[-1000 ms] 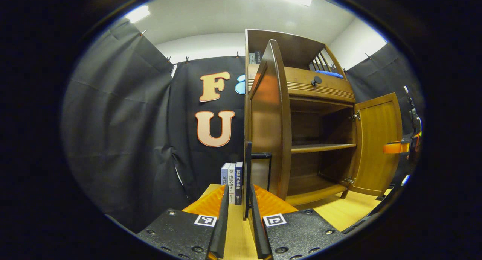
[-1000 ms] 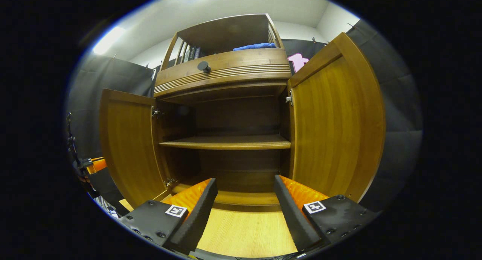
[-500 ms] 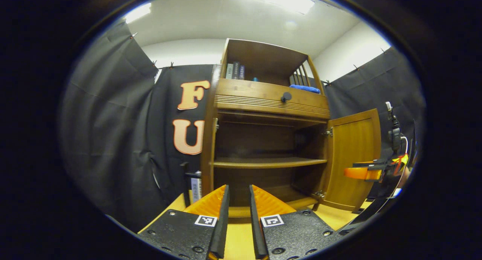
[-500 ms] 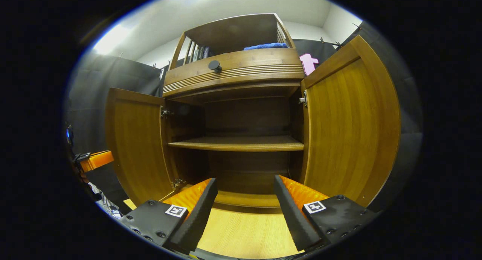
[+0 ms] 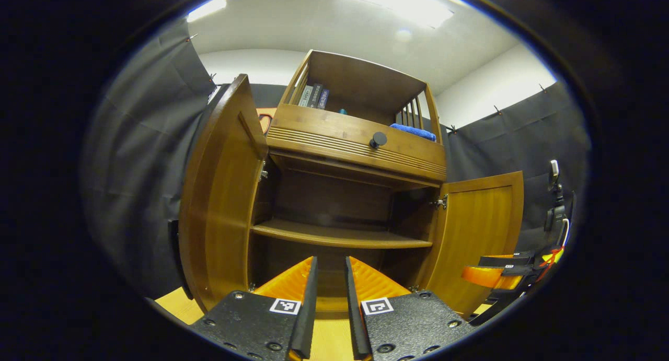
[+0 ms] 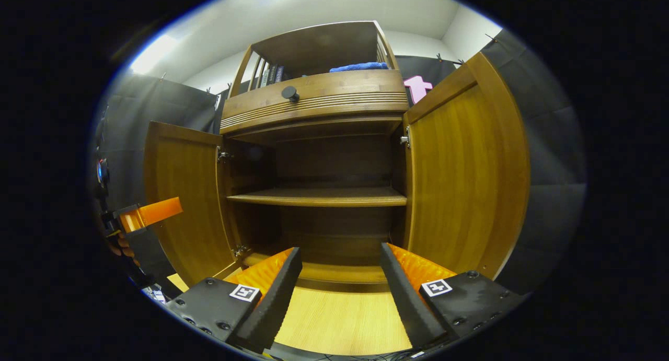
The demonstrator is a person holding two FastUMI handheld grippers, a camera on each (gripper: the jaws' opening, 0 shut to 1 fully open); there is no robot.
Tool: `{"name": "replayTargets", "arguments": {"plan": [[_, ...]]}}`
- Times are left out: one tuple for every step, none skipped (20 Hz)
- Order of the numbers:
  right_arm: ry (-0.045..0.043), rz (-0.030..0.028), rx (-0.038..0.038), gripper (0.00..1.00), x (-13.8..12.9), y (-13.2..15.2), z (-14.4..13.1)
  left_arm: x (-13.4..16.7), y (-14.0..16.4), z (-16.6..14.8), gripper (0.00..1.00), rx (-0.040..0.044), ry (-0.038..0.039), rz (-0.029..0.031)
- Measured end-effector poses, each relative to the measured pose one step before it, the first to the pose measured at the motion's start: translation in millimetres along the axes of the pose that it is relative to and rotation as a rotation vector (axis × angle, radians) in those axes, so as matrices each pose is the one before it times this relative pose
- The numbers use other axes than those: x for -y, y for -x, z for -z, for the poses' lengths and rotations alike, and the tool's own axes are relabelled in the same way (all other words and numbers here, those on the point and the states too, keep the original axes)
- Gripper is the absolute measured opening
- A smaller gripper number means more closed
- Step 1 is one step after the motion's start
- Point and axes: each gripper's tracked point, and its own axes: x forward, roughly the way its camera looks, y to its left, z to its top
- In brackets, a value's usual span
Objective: Open the right door of the double-door shoe cabinet with the right hand, and open the left door with the left hand.
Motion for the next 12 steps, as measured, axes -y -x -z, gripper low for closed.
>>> {"name": "replayTargets", "arguments": {"plan": [[-0.00261,0.00681,-0.00034,0.89,2.14,0.75,-0.28,-2.02,-0.22,1.28,0.29,-0.00173,-0.00175,-0.01246],[-0.00440,0.00442,-0.00189,0.89,1.43,1.61,1.06,-0.70,-1.06,1.99,0.29,-0.00341,0.00170,-0.00813],[-0.00517,0.00228,-0.00139,0.89,0.82,0.31,0.33,-1.75,-0.81,0.67,0.24,-0.00284,0.00244,-0.01011],[-0.00467,0.00050,-0.00089,0.89,-0.28,-0.25,0.66,1.67,-0.86,2.21,0.29,0.00037,0.00657,-0.00256],[-0.00206,-0.00100,-0.00101,0.89,-0.85,-0.82,0.60,1.94,-1.46,0.17,0.38,0.00240,0.00540,-0.00383],[0.00111,-0.00107,-0.00082,0.89,-1.08,-0.14,-0.08,-4.35,-1.18,0.35,0.46,0.00380,-0.00258,-0.00881],[0.00131,-0.00145,-0.00027,0.89,-0.59,-0.78,0.12,-1.98,-0.37,0.64,0.54,0.00161,-0.01289,-0.00016],[0.00084,-0.00298,-0.00025,0.89,-1.63,-0.75,0.10,-0.91,0.37,3.28,0.62,-0.00573,-0.02018,-0.00589],[0.00033,-0.00356,-0.00043,0.89,-1.32,-1.21,0.30,-3.85,0.00,3.45,0.71,-0.00904,-0.01960,-0.01420],[0.00032,-0.00472,-0.00143,0.89,-2.24,-1.20,0.28,-1.46,0.20,2.64,0.79,-0.00742,-0.00992,-0.00898],[0.00104,-0.00469,-0.00103,0.89,-1.77,-1.74,0.85,-0.23,0.33,3.18,0.87,-0.00688,-0.00390,-0.00320],[0.00166,-0.00419,-0.00056,1.00,-2.41,-0.23,-0.07,-0.72,0.71,1.83,0.87,-0.00445,0.00413,-0.00360]]}}
